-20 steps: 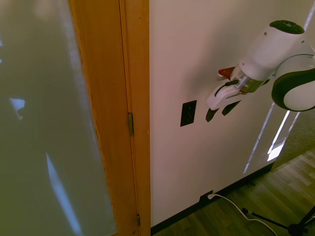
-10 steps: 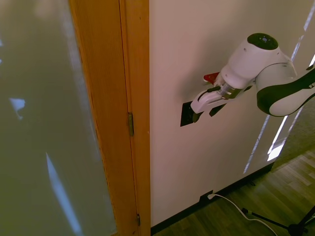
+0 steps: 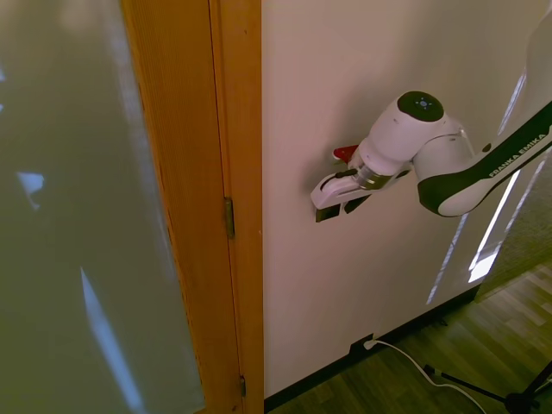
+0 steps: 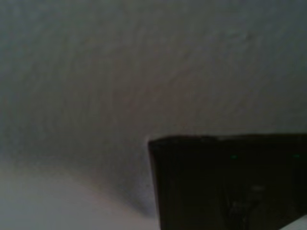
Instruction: Turn on the light
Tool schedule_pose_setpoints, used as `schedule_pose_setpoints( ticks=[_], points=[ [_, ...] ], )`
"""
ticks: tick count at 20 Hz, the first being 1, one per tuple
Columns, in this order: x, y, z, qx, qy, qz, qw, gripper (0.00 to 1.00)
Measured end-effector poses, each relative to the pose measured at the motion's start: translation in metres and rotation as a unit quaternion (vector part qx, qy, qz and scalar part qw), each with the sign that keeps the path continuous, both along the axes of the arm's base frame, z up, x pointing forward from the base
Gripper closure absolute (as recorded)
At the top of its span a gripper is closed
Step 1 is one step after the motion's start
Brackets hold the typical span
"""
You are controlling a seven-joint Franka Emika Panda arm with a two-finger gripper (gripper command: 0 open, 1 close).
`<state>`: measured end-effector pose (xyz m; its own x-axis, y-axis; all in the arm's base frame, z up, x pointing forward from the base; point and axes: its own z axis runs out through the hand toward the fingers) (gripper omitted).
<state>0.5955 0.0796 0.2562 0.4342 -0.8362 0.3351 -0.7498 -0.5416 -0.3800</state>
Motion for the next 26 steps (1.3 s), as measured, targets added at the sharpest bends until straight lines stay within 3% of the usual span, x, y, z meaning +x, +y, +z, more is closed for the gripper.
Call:
schedule_pose_setpoints(
  ticks=[26],
  points=[
    [0.000, -0.008, 0.001, 0.010, -0.009, 0.004, 0.9999, 1.00]
  ],
)
